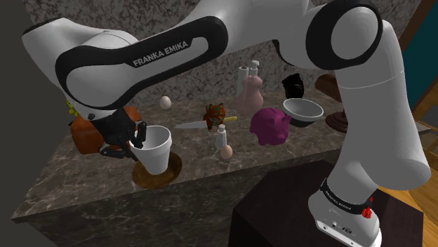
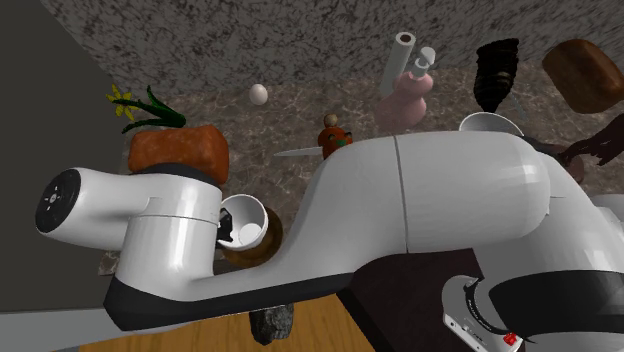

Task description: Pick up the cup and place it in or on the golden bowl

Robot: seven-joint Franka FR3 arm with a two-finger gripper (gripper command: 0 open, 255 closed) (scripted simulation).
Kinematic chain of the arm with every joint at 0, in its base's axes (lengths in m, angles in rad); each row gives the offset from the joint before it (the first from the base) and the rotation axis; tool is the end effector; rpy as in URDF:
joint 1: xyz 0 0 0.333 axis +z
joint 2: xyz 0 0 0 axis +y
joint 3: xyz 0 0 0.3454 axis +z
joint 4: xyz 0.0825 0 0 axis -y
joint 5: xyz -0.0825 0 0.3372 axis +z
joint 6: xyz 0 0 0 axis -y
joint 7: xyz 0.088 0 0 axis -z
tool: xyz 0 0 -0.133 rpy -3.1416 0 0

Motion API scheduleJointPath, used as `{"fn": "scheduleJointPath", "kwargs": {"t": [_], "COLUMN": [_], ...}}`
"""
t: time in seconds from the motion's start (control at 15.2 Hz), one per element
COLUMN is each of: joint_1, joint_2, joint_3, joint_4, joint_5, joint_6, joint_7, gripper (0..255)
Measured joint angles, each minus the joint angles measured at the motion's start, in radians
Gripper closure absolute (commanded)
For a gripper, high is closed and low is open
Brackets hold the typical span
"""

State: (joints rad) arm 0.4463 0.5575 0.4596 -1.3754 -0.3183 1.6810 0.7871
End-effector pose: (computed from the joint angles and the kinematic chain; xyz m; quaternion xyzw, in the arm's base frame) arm 0.4747 0.4448 0.4147 0.9920 0.0732 -0.0382 0.0957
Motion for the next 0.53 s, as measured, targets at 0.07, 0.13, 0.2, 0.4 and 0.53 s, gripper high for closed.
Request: {"fn": "scheduleJointPath", "kwargs": {"t": [0.07,0.13,0.2,0.4,0.53], "joint_1": [0.0,0.0,0.001,0.001,0.001], "joint_2": [0.002,0.003,0.003,0.003,0.003], "joint_3": [0.0,0.0,-0.001,-0.001,-0.001], "joint_4": [-0.001,-0.001,-0.001,-0.001,-0.001], "joint_5": [-0.001,-0.001,-0.001,-0.001,-0.001], "joint_6": [0.003,0.004,0.004,0.005,0.005], "joint_7": [0.001,0.001,0.001,0.001,0.001], "gripper": [255,255,255,0,0]}}
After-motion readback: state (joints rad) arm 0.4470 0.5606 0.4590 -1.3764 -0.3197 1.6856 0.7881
